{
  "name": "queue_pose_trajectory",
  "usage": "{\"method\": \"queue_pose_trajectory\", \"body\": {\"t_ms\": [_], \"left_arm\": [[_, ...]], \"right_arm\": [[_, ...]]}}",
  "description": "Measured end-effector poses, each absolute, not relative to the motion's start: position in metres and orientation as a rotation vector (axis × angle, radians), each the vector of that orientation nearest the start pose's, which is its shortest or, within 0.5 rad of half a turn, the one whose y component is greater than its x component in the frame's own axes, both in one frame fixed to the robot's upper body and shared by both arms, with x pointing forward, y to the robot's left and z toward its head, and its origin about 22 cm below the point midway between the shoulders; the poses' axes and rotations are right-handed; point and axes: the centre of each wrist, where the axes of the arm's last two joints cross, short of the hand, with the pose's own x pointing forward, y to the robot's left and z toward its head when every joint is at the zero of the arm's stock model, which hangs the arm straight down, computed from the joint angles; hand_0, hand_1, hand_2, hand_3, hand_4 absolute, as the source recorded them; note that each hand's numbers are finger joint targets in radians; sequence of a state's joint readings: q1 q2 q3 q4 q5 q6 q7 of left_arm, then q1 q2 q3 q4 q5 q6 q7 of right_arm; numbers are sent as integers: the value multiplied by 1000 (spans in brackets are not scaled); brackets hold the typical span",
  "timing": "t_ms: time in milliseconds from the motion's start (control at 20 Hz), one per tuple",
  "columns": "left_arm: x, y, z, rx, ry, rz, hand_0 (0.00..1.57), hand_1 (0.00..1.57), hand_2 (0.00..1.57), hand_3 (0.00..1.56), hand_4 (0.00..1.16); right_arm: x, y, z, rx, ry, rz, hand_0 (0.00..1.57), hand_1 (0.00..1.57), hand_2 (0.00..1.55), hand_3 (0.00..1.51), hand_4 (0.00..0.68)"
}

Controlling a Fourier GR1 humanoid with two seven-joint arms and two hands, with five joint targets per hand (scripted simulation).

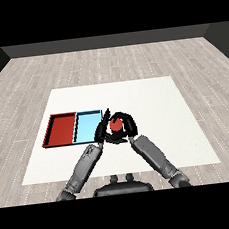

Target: Pick the red can and put it in the red box

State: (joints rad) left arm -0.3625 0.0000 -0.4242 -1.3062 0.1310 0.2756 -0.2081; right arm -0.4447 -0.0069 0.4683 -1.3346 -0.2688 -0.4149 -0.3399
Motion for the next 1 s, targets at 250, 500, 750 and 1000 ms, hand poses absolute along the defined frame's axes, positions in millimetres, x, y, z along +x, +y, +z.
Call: {"method": "queue_pose_trajectory", "body": {"t_ms": [250,500,750,1000], "left_arm": [[288,80,23,-240,-1800,-239,0,0,0,0,0],[287,83,19,-234,-1789,-243,0,0,0,0,0],[285,81,21,-171,-1795,-236,729,729,759,249,686],[283,81,17,-133,-1792,-204,1571,1571,1553,1448,948]], "right_arm": [[293,-62,52,314,-1963,70,1444,1444,1429,1383,595],[292,-57,51,332,-1962,63,1455,1455,1450,1398,543],[288,-54,53,324,-1978,62,1518,1518,1465,1405,516],[290,-54,51,343,-1981,71,1488,1488,1443,1397,519]]}}
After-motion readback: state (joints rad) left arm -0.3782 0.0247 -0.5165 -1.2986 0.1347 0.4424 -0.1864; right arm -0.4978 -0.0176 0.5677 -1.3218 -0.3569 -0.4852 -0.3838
